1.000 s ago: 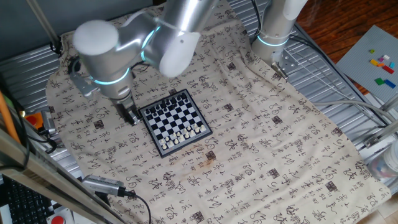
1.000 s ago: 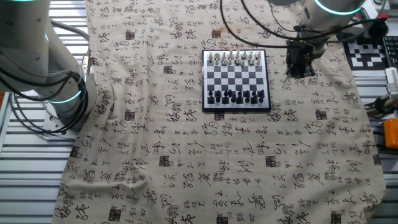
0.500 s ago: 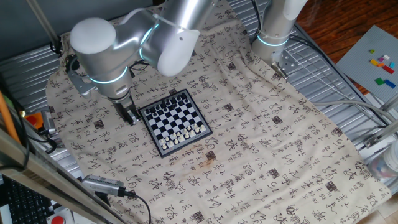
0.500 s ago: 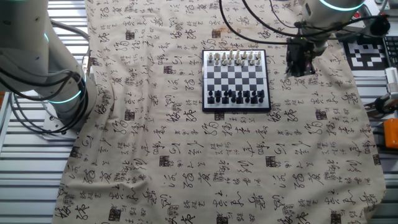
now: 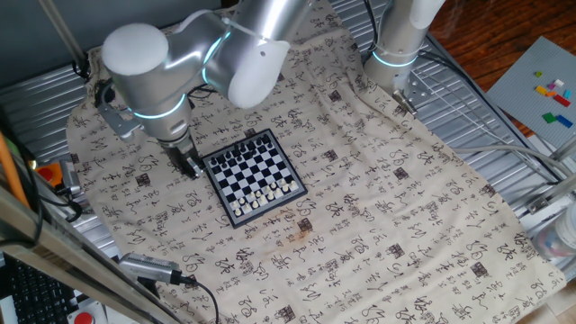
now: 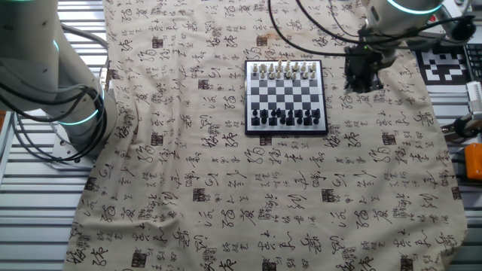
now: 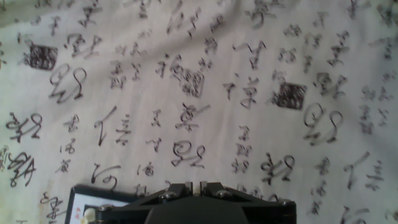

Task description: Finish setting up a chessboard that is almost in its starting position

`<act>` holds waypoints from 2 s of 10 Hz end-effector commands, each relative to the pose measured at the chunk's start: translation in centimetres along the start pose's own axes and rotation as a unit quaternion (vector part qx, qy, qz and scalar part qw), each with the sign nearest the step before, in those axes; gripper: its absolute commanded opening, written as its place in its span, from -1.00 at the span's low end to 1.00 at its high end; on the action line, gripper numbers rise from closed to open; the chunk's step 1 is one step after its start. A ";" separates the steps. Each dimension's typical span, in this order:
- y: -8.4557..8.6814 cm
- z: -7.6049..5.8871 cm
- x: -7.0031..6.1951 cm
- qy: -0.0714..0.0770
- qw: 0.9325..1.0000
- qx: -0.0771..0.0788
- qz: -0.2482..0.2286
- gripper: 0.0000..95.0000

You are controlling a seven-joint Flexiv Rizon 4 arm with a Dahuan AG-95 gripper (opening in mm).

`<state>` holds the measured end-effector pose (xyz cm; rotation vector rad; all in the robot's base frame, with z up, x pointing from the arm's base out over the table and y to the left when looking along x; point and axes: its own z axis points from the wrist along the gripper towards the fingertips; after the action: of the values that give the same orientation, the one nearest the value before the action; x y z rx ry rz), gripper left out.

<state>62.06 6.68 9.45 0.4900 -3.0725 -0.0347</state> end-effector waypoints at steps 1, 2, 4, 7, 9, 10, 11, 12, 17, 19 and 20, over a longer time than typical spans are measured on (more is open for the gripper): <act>0.0 0.0 0.1 0.003 1.000 0.000 -0.023 -1.00; 0.0 0.0 0.1 0.005 0.999 -0.001 -0.031 -1.00; 0.0 0.0 0.1 0.011 0.999 -0.005 -0.045 -1.00; 1.1 -0.4 1.0 0.013 0.999 -0.006 -0.050 -1.00; 4.1 -1.3 3.0 0.016 0.999 -0.002 -0.039 -1.00; 5.5 -1.8 4.2 0.019 0.999 0.000 -0.035 -1.00; 7.2 -2.1 5.7 0.019 0.999 0.002 -0.028 -1.00; 7.5 -2.1 6.0 0.018 1.000 0.002 -0.026 -1.00; 11.0 -0.5 11.3 0.012 1.000 0.001 -0.010 -1.00; 11.7 0.4 12.7 0.010 1.000 0.000 -0.002 -1.00; 12.0 0.7 13.1 0.012 1.000 0.000 -0.003 -1.00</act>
<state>45.87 14.02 9.20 0.4972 -3.0510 -0.0277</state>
